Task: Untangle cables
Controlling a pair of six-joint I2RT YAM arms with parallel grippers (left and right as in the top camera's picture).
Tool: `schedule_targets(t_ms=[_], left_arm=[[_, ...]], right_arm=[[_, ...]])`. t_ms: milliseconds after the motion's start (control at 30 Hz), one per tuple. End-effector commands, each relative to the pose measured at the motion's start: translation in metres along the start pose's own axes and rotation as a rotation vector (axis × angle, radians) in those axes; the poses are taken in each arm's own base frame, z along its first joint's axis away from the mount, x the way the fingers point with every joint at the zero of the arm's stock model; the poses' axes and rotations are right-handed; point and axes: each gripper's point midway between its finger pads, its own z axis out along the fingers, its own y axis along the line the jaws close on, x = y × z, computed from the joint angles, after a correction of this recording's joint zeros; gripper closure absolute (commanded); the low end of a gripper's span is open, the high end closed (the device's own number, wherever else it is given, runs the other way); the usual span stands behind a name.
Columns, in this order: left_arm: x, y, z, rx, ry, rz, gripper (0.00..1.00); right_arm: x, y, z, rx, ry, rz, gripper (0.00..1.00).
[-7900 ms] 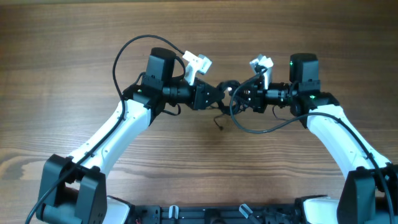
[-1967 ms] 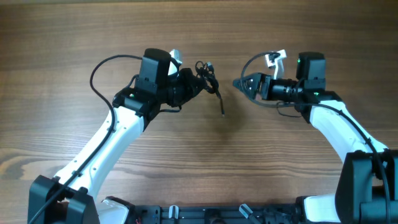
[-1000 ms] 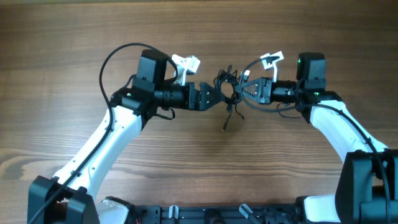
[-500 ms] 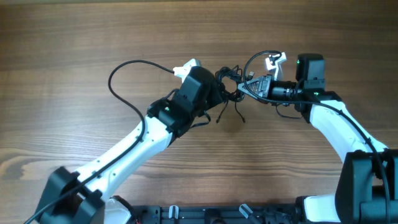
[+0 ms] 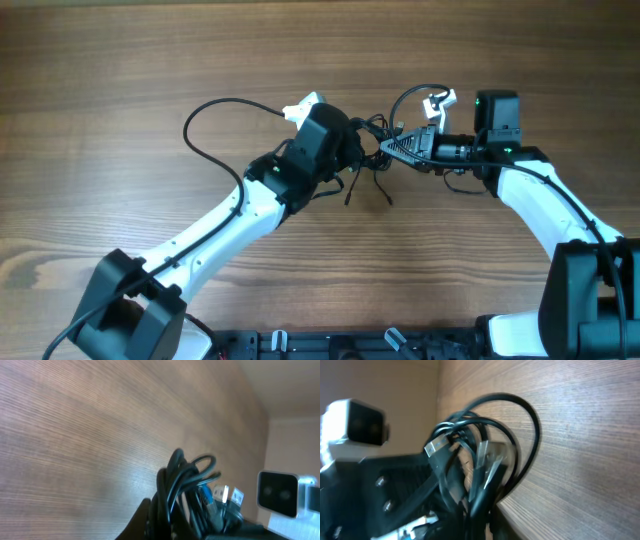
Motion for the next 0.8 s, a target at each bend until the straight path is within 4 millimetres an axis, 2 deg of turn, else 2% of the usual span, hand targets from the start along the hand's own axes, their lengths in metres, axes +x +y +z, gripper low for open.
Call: schedule_targets(t_ms=[0, 33, 67, 167, 233, 300, 400, 467, 533, 600, 667, 767], left_arm=[[-0.026, 0.029, -0.016, 0.017, 0.168, -0.242, 0.96], [-0.033, 0.031, -0.023, 0.066, 0.248, -0.316, 0.96], [-0.042, 0.033, -0.032, 0.121, 0.319, -0.390, 0.96], [-0.054, 0.035, -0.044, 0.166, 0.379, -0.526, 0.96], [-0.056, 0.036, -0.045, 0.154, 0.394, -0.637, 0.96], [-0.055, 0.033, -0.046, 0.154, 0.409, -0.675, 0.96], [-0.047, 0.027, -0.046, 0.162, 0.434, -0.658, 0.96], [-0.039, 0.022, -0.045, 0.161, 0.457, -0.651, 0.96], [-0.036, 0.020, -0.045, 0.149, 0.467, -0.691, 0.96], [-0.040, 0.023, -0.043, 0.147, 0.435, -0.652, 0.96], [-0.047, 0.028, -0.038, 0.155, 0.366, -0.517, 0.96], [-0.069, 0.039, -0.031, 0.132, 0.210, -0.325, 0.96]], right_arm=[[-0.021, -0.004, -0.024, -0.024, -0.068, -0.020, 0.57], [-0.024, -0.007, -0.029, -0.020, -0.083, -0.014, 0.37], [-0.025, -0.008, -0.031, -0.017, -0.090, -0.011, 0.29], [-0.021, -0.007, -0.026, -0.017, -0.071, 0.068, 0.24], [-0.015, -0.004, -0.015, -0.007, -0.046, 0.188, 0.10], [-0.007, -0.002, -0.002, 0.019, -0.022, 0.284, 0.03], [-0.004, -0.013, 0.019, 0.149, -0.073, 0.444, 0.04], [-0.002, -0.008, 0.028, 0.152, -0.076, 0.462, 0.12], [-0.005, 0.002, 0.034, 0.123, -0.069, 0.336, 0.14], [-0.008, 0.006, 0.035, 0.116, -0.068, 0.125, 0.14], [-0.007, 0.008, 0.034, 0.103, -0.051, 0.031, 0.19], [-0.002, 0.004, 0.033, 0.113, -0.027, -0.054, 0.19]])
